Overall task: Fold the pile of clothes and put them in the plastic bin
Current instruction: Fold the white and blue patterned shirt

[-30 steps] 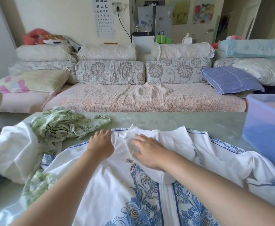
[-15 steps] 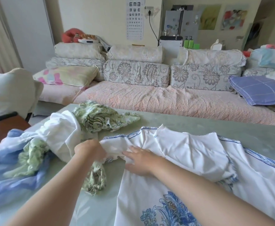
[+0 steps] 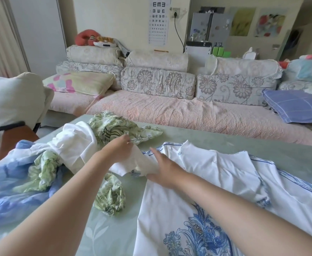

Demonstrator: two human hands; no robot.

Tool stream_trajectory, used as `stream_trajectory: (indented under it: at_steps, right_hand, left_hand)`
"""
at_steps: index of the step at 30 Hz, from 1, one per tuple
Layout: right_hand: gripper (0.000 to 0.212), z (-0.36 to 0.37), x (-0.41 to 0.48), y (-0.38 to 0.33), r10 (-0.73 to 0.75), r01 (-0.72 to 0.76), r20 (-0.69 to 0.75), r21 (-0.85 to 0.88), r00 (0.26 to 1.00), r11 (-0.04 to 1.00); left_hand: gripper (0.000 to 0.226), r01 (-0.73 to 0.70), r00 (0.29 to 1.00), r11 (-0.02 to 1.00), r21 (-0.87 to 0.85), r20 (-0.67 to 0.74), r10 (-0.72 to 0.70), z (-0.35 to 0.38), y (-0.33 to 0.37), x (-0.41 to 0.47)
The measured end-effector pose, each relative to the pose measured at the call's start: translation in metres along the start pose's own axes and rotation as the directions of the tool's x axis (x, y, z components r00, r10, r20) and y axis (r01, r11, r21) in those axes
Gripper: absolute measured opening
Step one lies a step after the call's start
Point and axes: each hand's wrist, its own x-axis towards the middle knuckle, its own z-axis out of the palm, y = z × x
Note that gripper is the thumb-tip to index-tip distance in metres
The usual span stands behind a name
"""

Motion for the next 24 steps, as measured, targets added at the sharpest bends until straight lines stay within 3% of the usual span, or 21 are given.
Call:
stream_trajectory:
  at_steps: [3,6,8,11,12,14,17,21,24]
  right_hand:
    - [0.102,-0.013,-0.006,-0.004,-0.034,0.068,-0.192,0.172,0.981,0.983]
    - [0.074,-0.031,-0.010,0.003,-0.007,0.099,-0.344,0.252,0.939,0.963]
    - [0.054,-0.047,-0.015,0.016,0.107,0.032,-0.418,0.312,0.902,0.949]
    - [0.034,-0.068,-0.029,0.048,0.322,-0.140,-0.411,0.415,0.853,0.899]
    - [0.029,-0.074,-0.036,0.061,0.370,-0.205,-0.407,0.394,0.835,0.896]
    - [0.026,-0.083,-0.048,0.091,0.448,-0.351,-0.378,0.301,0.810,0.887]
    - [0.031,-0.085,-0.066,0.125,0.528,-0.464,-0.291,0.264,0.798,0.846]
    - [0.030,-0.074,-0.085,0.140,0.407,-0.360,-0.318,0.197,0.857,0.912]
    - [0.036,-0.066,-0.099,0.134,0.211,-0.206,-0.240,0.045,0.948,0.977]
  left_hand:
    - [0.017,-0.097,0.995,0.991,-0.087,0.020,0.099,0.004,0.029,0.001]
    - [0.018,-0.095,0.988,0.951,-0.293,0.087,0.125,0.007,0.060,0.002]
    - [0.031,-0.057,0.982,0.890,-0.452,0.137,0.132,0.010,0.074,0.002]
    - [0.045,0.010,0.958,0.766,-0.643,0.226,0.178,0.018,0.085,0.003]
    - [0.048,0.000,0.937,0.778,-0.628,0.273,0.220,0.023,0.086,0.003]
    - [0.053,-0.073,0.860,0.895,-0.440,0.427,0.280,0.035,0.089,0.003]
    - [0.058,-0.156,0.743,0.981,-0.112,0.641,0.191,0.059,0.092,0.002]
    - [0.049,-0.272,0.732,0.954,0.126,0.670,0.120,0.079,0.101,0.001]
    - [0.045,-0.312,0.768,0.938,0.151,0.621,0.156,0.084,0.107,-0.003]
